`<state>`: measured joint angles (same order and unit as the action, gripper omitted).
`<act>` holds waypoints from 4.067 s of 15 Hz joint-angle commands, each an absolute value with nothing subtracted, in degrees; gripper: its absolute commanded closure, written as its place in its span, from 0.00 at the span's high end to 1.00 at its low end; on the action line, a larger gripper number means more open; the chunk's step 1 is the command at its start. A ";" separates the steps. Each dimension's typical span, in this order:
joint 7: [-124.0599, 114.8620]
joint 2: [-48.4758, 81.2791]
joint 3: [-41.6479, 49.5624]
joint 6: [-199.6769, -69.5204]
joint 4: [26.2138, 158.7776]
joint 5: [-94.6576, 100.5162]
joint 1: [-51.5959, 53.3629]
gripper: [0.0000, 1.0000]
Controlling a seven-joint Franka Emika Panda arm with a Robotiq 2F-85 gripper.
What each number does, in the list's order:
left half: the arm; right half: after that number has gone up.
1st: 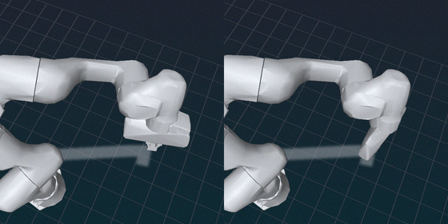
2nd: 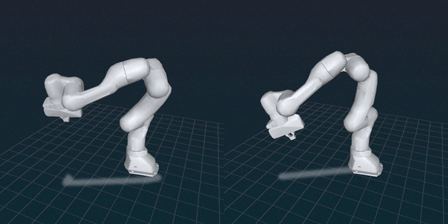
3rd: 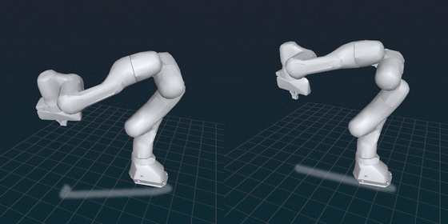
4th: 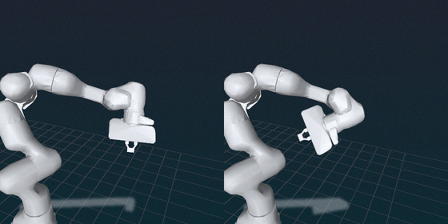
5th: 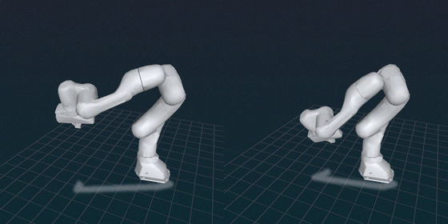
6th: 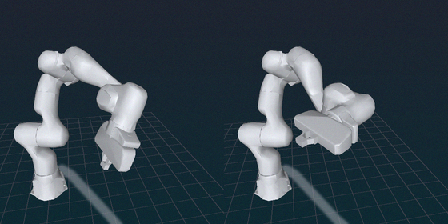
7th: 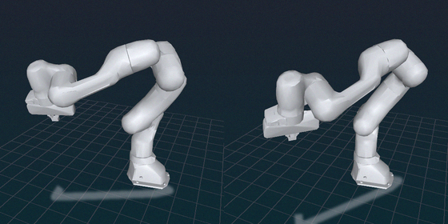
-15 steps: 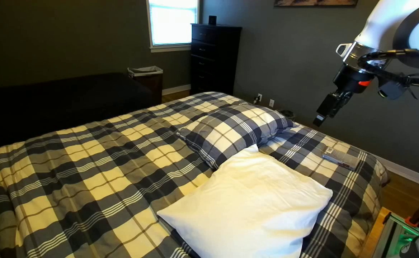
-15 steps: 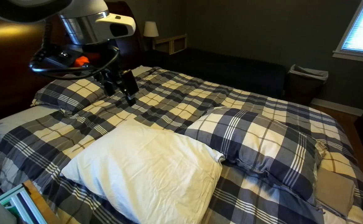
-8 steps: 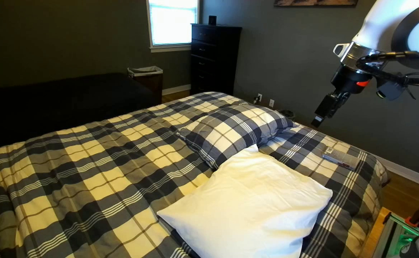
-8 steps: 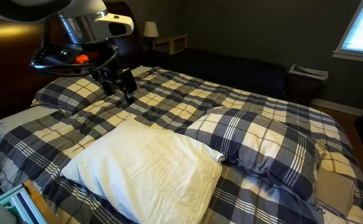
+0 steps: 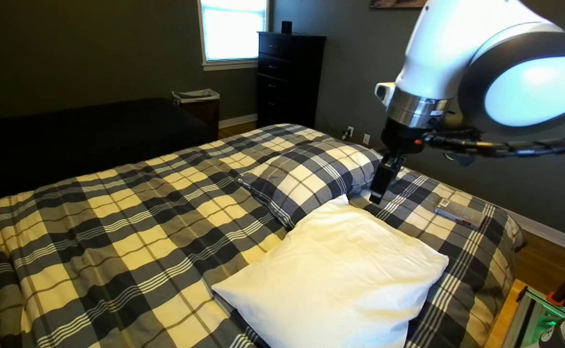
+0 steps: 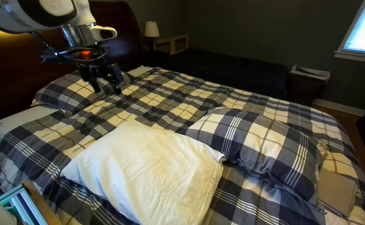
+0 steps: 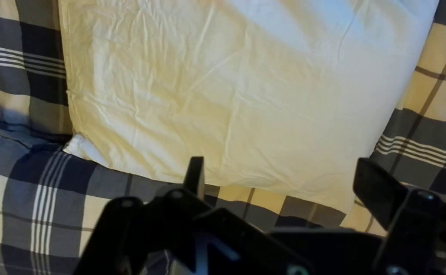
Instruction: Flip the white pillow over.
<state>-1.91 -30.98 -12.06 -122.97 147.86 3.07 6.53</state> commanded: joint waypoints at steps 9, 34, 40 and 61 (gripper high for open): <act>-29.13 -2.03 -23.32 -121.40 136.89 20.54 10.37 1.00; -70.39 25.32 -18.24 -102.53 117.75 32.54 31.68 1.00; -73.48 34.39 -14.62 -102.32 110.12 32.39 35.79 1.00; -66.10 56.59 -6.60 -106.25 90.74 37.49 45.43 1.00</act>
